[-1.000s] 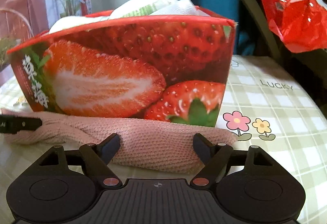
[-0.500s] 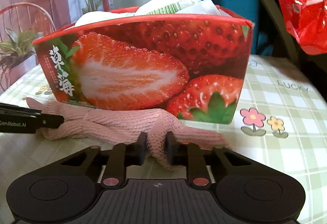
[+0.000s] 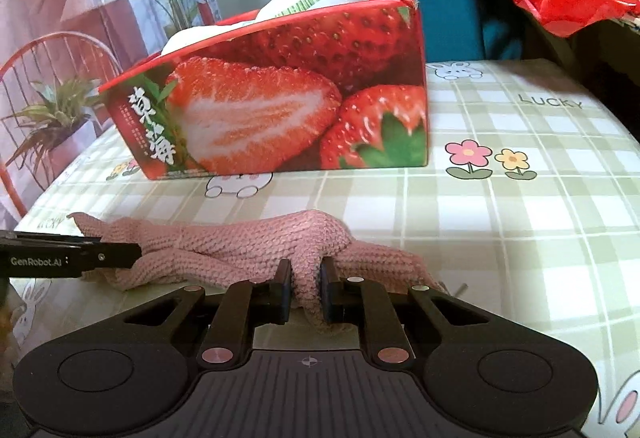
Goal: Organize soft objects
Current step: 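Reach the left tool to the pink knitted cloth and close on it, then lift the pink cloth with the left tool and release it into the box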
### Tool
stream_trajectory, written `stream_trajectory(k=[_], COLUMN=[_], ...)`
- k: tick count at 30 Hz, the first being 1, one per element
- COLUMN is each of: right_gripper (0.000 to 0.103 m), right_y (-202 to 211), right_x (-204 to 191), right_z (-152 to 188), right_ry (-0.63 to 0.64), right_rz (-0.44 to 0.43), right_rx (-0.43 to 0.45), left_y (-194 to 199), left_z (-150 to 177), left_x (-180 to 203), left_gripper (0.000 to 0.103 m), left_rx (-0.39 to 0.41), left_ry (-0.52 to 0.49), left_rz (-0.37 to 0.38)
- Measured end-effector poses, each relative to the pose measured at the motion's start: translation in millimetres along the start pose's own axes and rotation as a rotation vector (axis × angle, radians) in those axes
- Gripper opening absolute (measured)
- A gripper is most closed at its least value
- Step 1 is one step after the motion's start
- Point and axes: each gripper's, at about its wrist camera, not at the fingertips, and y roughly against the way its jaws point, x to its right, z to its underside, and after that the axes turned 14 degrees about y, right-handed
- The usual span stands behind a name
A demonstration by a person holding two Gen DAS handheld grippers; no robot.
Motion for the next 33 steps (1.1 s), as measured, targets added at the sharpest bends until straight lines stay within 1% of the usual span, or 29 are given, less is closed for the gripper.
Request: stream_trajectory(k=[10, 17, 19, 20, 21, 24, 30, 33], right_gripper=[0.014, 0.014, 0.014, 0.014, 0.013, 0.012, 0.012, 0.012], right_y=[0, 0, 0, 0, 0, 5, 32, 48], right_x=[-3, -3, -4, -5, -5, -3, -3, 1], right_z=[3, 3, 2, 2, 1, -5, -32, -52], right_ry=[0.042, 0.030, 0.030, 0.033, 0.037, 0.034, 0.083, 0.091], right_rz=[0.006, 0.004, 0.007, 0.010, 0.012, -0.002, -0.004, -0.010], right_rx=[0.009, 0.012, 0.009, 0.006, 0.003, 0.020, 0.128, 0.193], left_y=[1, 1, 2, 3, 5, 16, 48, 70], left_z=[0, 1, 0, -1, -3, -10, -34, -53], left_x=[-2, -2, -3, -5, -5, -1, 10, 15], left_gripper=[0.037, 0.037, 0.033, 0.023, 0.017, 0.015, 0.015, 0.015], left_rx=[0.006, 0.011, 0.012, 0.013, 0.018, 0.066, 0.188, 0.257], left_ry=[-0.010, -0.008, 0.002, 0.013, 0.020, 0.010, -0.011, -0.016], left_rz=[0.004, 0.009, 0.008, 0.012, 0.018, 0.029, 0.078, 0.116])
